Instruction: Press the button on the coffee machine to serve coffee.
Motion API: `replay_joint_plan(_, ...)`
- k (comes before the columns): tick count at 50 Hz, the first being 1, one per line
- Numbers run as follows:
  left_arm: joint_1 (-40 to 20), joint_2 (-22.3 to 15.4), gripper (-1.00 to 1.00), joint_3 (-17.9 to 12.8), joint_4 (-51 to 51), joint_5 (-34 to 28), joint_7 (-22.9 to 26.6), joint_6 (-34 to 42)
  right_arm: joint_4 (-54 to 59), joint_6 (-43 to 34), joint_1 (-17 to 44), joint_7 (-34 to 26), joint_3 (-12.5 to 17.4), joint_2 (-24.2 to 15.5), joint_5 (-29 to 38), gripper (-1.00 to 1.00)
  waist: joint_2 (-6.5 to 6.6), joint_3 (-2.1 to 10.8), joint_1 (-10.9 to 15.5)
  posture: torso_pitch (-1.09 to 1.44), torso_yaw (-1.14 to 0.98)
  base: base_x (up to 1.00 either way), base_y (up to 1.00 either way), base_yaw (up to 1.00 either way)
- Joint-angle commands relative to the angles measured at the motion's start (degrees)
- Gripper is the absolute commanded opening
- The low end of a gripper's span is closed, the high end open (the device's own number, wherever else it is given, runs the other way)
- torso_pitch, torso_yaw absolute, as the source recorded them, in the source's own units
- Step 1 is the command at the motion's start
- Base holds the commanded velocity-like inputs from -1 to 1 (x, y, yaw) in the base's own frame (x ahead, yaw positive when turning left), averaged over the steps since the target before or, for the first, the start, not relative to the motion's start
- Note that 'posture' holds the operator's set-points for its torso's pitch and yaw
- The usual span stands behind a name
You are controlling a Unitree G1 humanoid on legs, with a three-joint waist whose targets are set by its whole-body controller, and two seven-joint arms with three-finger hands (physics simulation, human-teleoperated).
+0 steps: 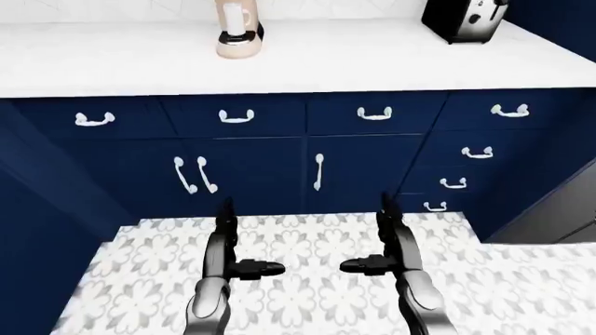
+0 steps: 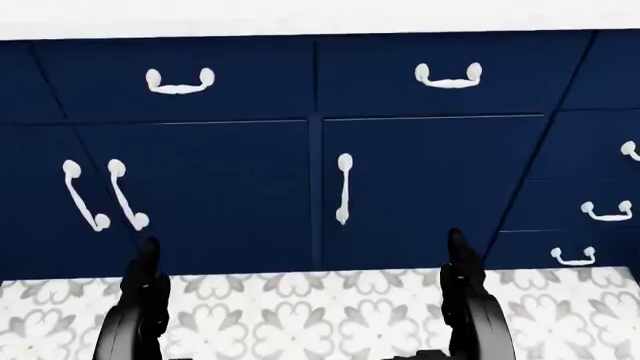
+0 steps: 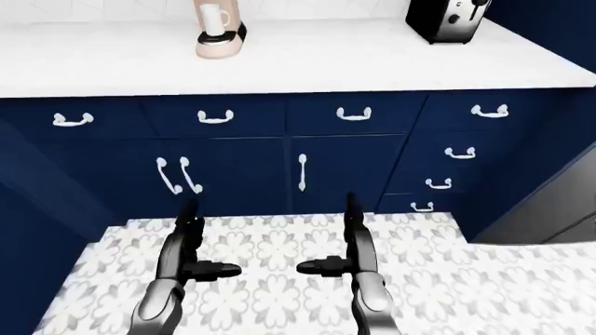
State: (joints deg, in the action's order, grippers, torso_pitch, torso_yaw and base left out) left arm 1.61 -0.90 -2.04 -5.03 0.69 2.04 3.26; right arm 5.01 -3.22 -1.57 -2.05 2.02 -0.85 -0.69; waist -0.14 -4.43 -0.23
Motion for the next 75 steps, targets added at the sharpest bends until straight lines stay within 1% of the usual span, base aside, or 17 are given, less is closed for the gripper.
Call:
replay_joint_plan(1,-2.1,-0.2,1.00,-0.3,4.1,0.3,-0.2,-3.8,-4.9,3.0,1.8,-0.4,-0.2,-0.3,-0.1,1.00,-0.45,0.05,-0.1,0.00,0.00,0.00,0.00,0.00)
replay_joint_plan(3,-2.2,-0.2,1.00,-0.4,3.4,0.4,-0.1,-4.2,-5.6,2.5,1.6,-0.4,-0.4,-0.2,0.2,1.00,-0.09,3.54,0.4,0.00,0.00,0.00,0.00,0.00)
replay_joint_plan(4,-2.0,-0.2,1.00,-0.4,3.7,0.4,-0.1,-4.0,-4.9,3.3,1.6,-0.3,-0.1,-0.4,0.4,1.00,-0.10,2.97,0.4,0.00,0.00,0.00,0.00,0.00)
replay_joint_plan(5,-2.1,-0.3,1.00,-0.4,3.7,0.4,-0.1,-4.0,-4.8,3.4,1.6,-0.3,0.0,-0.4,0.4,1.00,-0.35,0.94,0.4,0.00,0.00,0.00,0.00,0.00)
replay_joint_plan(7,-2.0,-0.3,1.00,-0.4,3.9,0.5,-0.1,-3.8,-4.9,3.2,1.6,-0.3,0.0,-0.4,0.5,1.00,-0.43,3.98,0.4,0.00,0.00,0.00,0.00,0.00)
replay_joint_plan(8,-2.0,-0.3,1.00,-0.3,3.9,0.4,-0.1,-3.8,-4.3,3.7,1.8,-0.4,0.2,-0.5,0.4,1.00,-0.43,4.29,0.4,0.00,0.00,0.00,0.00,0.00)
replay_joint_plan(17,-2.1,-0.3,1.00,-0.4,3.9,0.5,-0.1,-3.6,-4.4,3.7,1.8,-0.3,0.2,-0.4,0.7,1.00,-0.24,4.74,0.4,0.00,0.00,0.00,0.00,0.00)
replay_joint_plan(23,-2.4,-0.2,1.00,-0.7,4.1,0.9,-0.6,-2.8,-6.3,3.1,2.2,1.1,0.2,-0.8,3.6,1.00,-0.22,5.18,0.5,0.00,0.00,0.00,0.00,0.00)
replay_joint_plan(36,-12.0,-2.7,1.00,-3.4,12.8,3.3,-2.2,13.6,-16.3,-12.2,8.8,1.0,2.4,-2.4,2.6,1.00,-0.20,5.21,0.5,0.00,0.00,0.00,0.00,0.00)
replay_joint_plan(40,-17.0,-4.1,1.00,-4.8,14.2,4.8,-3.4,18.4,-22.9,-23.4,12.5,0.5,3.1,-3.4,2.6,1.00,-0.21,5.15,0.5,0.00,0.00,0.00,0.00,0.00)
replay_joint_plan(45,-22.0,-6.4,1.00,-6.8,18.2,8.6,-4.9,28.2,-26.4,-30.1,16.3,-0.2,4.0,-4.8,3.0,1.00,-0.10,4.97,0.4,0.00,0.00,0.00,0.00,0.00)
replay_joint_plan(49,-25.9,-8.5,1.00,-7.5,17.7,9.4,-5.5,31.6,-29.6,-37.5,21.1,-0.4,4.9,-6.2,2.5,1.00,-0.07,4.84,0.5,0.00,0.00,0.00,0.00,0.00)
replay_joint_plan(55,-33.8,-11.8,1.00,-9.7,18.2,12.7,-7.1,40.1,-30.1,-48.5,31.9,0.5,6.5,-9.7,2.0,1.00,0.13,4.56,0.5,0.00,0.00,0.00,0.00,0.00)
replay_joint_plan(58,-37.5,-13.9,1.00,-10.7,15.9,14.2,-7.8,41.1,-30.1,-51.5,35.5,0.5,7.0,-11.0,1.1,1.00,0.06,4.39,0.5,0.00,0.00,0.00,0.00,0.00)
replay_joint_plan(65,-41.4,-17.0,1.00,-11.8,15.9,17.7,-9.7,44.5,-30.9,-55.6,39.7,1.9,7.6,-12.5,0.5,1.00,0.24,4.17,0.6,0.00,0.00,0.00,0.00,0.00)
replay_joint_plan(71,-44.9,-18.9,1.00,-11.9,14.1,18.6,-10.5,45.6,-30.9,-59.2,43.8,1.8,7.4,-13.5,0.0,1.00,0.39,3.87,0.6,0.00,0.00,0.00,0.00,0.00)
replay_joint_plan(75,-45.5,-20.1,1.00,-12.3,11.1,19.0,-9.7,43.3,-26.7,-58.6,46.3,1.9,6.1,-14.0,0.4,1.00,0.51,3.73,0.6,0.00,0.00,0.00,0.00,0.00)
